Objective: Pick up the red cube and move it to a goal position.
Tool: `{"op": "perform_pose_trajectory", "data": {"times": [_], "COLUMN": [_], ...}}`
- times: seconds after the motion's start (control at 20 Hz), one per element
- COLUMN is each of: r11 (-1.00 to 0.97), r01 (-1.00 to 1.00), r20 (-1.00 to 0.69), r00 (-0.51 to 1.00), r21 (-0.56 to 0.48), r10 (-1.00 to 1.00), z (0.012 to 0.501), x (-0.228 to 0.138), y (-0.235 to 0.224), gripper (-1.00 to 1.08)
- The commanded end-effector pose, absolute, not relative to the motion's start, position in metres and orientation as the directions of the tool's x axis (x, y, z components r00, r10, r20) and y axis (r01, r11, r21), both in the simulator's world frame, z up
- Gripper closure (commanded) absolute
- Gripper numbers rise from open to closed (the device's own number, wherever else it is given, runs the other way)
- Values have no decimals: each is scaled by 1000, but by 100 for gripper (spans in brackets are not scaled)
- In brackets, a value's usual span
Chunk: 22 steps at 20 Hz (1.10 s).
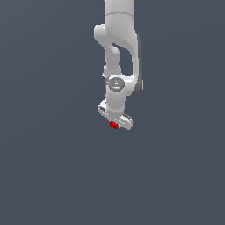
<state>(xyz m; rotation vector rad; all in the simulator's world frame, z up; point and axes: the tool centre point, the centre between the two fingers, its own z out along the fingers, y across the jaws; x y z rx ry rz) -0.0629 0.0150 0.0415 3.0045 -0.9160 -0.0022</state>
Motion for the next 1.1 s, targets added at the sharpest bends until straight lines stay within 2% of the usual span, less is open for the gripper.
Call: {"op": "perform_pose_trajectory", "data": {"times": [0.0,0.35,1.05], "r11": [-830,-829,-829], "r01": [-558,-559,-559], "r20": [0,0,1], "r00": [830,829,829], "r21": [0,1,2], "r10": [-558,-559,-559], "z": [56,114,262], "x": [-61,-52,-28], "y": [17,28,54], "gripper": [108,108,108]}}
